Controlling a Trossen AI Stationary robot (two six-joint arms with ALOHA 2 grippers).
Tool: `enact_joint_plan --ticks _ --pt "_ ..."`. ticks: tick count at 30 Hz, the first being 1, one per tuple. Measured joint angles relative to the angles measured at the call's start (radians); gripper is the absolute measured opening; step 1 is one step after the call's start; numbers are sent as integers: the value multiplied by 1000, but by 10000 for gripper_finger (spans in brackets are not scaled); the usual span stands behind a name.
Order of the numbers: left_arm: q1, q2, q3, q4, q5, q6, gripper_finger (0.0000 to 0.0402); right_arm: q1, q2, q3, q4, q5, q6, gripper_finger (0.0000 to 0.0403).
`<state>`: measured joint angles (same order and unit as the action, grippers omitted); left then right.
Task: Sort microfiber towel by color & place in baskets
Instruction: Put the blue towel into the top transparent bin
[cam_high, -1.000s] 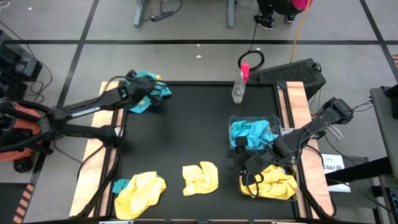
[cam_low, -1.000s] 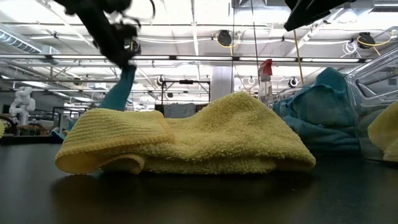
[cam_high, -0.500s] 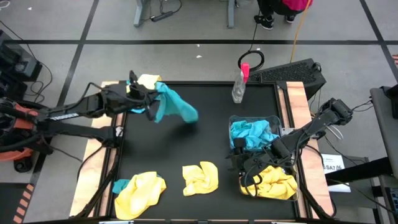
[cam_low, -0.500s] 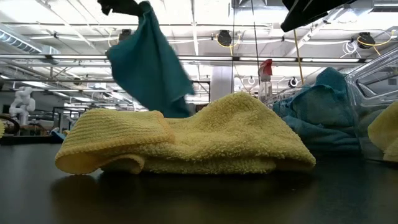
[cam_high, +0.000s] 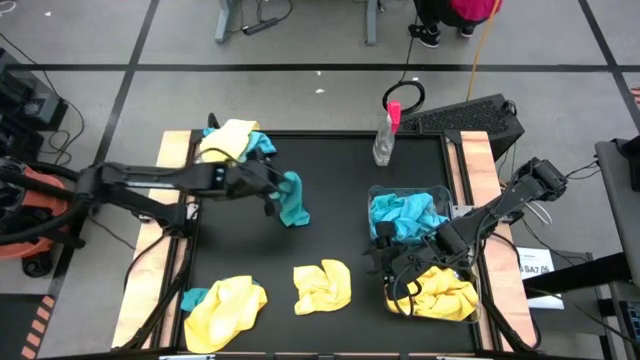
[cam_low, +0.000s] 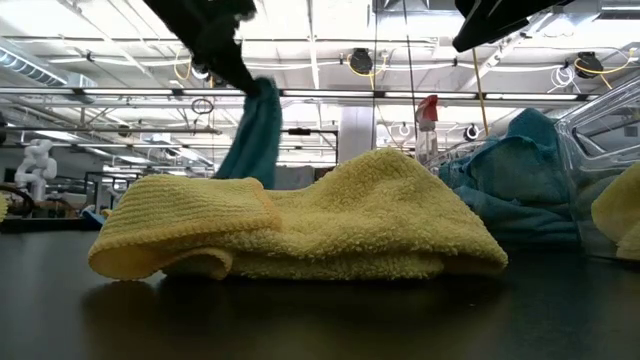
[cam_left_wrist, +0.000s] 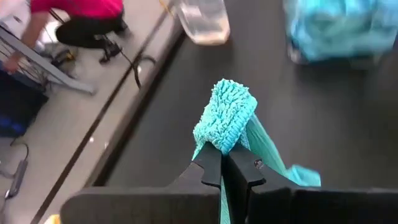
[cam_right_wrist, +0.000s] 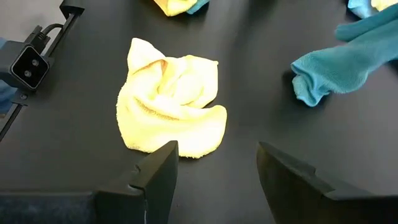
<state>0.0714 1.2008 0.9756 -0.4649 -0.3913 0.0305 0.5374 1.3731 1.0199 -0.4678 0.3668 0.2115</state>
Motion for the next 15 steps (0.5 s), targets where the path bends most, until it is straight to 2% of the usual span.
enact_joint_plan --ticks 10,15 --pt "-46 213 -1 -96 23 -52 2 15 0 0 -15 -3 12 207" --pt "-48 269 -9 -126 52 -84 24 14 0 0 -15 -2 3 207"
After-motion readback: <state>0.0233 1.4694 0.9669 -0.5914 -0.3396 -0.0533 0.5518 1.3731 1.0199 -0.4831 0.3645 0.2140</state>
